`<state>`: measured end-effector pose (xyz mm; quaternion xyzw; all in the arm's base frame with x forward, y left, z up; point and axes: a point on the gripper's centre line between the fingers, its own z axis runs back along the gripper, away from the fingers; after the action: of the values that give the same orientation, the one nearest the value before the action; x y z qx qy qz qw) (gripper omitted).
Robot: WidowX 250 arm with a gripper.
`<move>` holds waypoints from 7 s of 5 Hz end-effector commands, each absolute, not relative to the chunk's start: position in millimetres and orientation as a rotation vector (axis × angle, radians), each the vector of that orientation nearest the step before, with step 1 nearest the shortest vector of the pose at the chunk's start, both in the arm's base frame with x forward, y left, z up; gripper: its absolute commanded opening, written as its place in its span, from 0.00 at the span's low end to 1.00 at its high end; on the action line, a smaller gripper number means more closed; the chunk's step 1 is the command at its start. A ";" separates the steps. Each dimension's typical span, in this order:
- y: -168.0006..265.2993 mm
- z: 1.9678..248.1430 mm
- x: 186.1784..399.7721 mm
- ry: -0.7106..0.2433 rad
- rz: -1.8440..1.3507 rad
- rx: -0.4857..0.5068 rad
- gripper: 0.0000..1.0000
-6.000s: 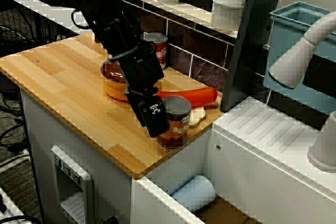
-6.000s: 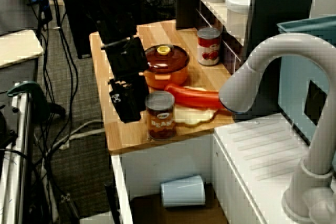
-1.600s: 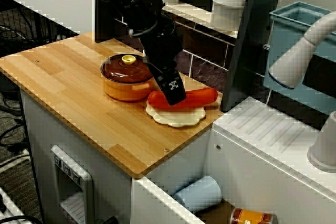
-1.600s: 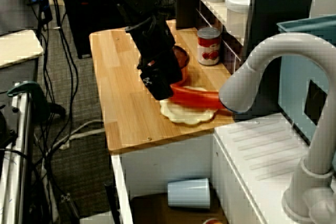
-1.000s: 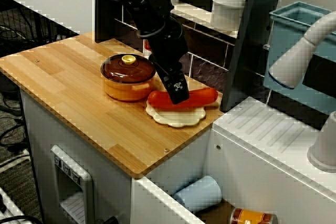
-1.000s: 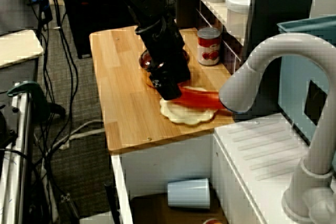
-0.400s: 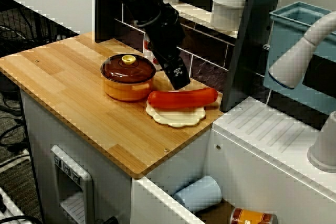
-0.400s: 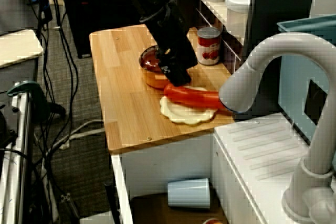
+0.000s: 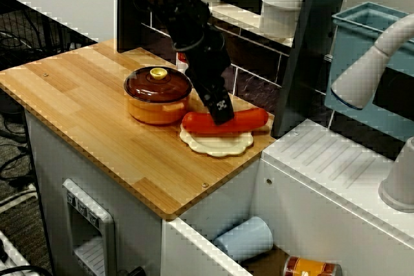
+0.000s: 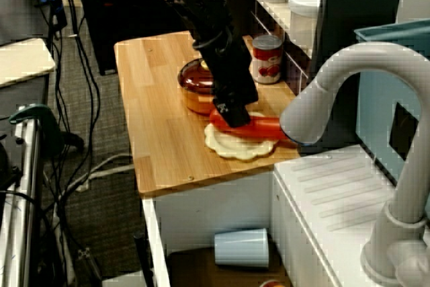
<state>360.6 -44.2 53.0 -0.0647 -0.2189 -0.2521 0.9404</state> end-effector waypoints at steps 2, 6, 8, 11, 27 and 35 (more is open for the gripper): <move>-49.2 64.7 361.5 -0.473 -0.539 -0.116 1.00; -49.4 61.1 356.1 -0.492 -0.517 -0.107 0.00; -36.5 87.7 349.0 -0.476 -0.484 -0.165 0.00; 21.6 151.9 318.0 -0.533 -0.371 -0.259 0.00; 152.4 93.5 310.7 -0.372 -0.200 -0.066 1.00; 41.4 114.9 335.9 -0.262 -0.422 -0.027 1.00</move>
<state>338.9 40.4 85.9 -0.0284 -0.0951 -0.2091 0.9728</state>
